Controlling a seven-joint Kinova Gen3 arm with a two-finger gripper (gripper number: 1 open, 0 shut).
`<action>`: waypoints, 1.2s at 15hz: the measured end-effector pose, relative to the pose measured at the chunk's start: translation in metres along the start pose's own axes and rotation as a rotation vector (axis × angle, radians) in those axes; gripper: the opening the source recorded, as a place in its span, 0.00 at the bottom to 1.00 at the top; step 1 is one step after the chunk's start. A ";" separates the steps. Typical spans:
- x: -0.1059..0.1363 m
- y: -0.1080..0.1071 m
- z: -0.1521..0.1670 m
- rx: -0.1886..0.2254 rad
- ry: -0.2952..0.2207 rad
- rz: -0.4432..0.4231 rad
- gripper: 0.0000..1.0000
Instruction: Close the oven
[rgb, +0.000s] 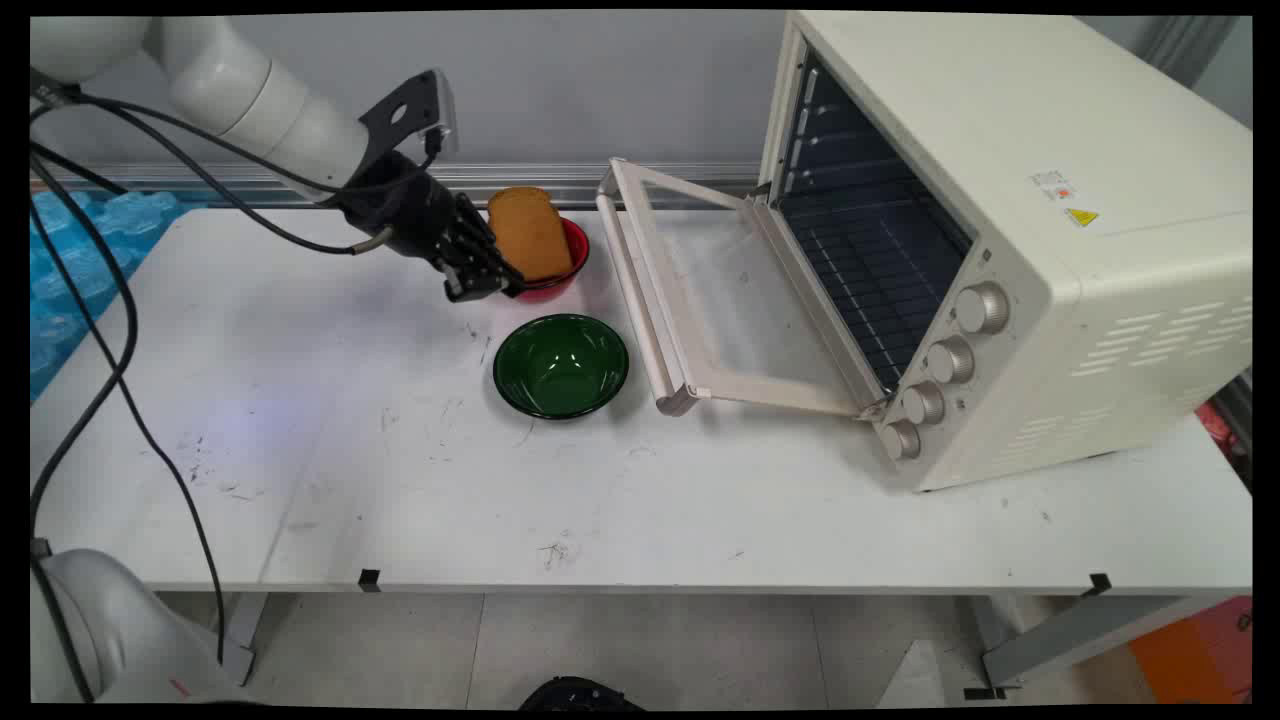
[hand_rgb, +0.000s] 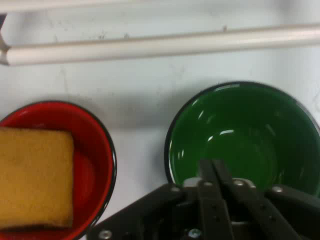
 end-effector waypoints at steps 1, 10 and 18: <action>0.003 0.000 0.001 -0.005 0.005 -0.007 0.00; 0.034 -0.006 0.023 -0.051 0.020 -0.078 0.00; 0.026 -0.007 0.067 -0.054 0.059 -0.055 0.00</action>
